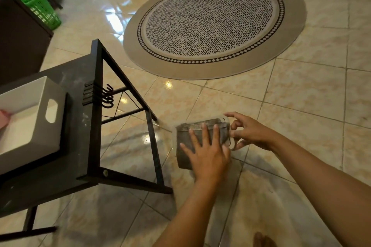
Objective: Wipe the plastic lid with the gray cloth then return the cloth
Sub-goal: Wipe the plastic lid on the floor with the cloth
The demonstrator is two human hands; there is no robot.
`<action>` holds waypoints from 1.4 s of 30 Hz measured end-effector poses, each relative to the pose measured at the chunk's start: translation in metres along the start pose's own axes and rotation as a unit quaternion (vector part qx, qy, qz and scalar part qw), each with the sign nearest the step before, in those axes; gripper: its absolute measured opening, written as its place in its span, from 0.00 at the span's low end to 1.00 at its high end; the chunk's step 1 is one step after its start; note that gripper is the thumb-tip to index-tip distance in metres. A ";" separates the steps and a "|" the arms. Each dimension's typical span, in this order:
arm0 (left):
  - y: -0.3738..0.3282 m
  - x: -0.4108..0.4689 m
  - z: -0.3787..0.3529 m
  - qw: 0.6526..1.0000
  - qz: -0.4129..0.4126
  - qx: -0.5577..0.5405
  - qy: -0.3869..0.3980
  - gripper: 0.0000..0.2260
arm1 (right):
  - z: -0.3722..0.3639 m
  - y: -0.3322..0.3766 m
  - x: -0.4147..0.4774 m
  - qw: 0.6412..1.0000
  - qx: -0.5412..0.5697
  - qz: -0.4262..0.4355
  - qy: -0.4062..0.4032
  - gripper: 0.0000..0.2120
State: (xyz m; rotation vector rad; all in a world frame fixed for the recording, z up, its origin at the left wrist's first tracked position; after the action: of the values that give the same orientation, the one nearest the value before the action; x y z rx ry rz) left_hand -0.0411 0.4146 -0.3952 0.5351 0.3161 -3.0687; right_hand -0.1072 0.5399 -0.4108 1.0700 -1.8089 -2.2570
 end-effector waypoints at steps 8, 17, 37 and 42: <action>-0.016 -0.029 -0.017 0.997 -0.064 0.029 -0.037 0.28 | 0.003 0.003 0.002 1.000 -0.018 0.000 -0.006 0.31; 0.005 -0.022 -0.016 0.999 -0.031 0.010 -0.031 0.28 | 0.004 0.002 0.002 1.000 0.007 0.001 -0.008 0.32; 0.014 0.015 -0.003 0.999 0.007 -0.006 -0.040 0.28 | 0.004 0.002 0.003 1.000 -0.003 0.010 -0.011 0.31; 0.022 0.024 0.007 0.996 0.002 -0.066 -0.061 0.24 | 0.003 0.000 0.001 1.000 0.006 0.014 -0.016 0.31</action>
State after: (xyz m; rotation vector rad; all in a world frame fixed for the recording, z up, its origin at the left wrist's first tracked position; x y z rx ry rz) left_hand -0.0646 0.3924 -0.4011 0.3407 0.5100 -3.0312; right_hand -0.1100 0.5417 -0.4109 1.0105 -1.8410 -2.2631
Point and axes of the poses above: each hand's wrist, its own x-axis towards the middle knuckle, its own z-axis out of the back of the hand, y = z × x, the point moved 8 cm from there along x, towards the middle knuckle, and after that the axes turned 6 degrees about y, right-handed, at the moved point
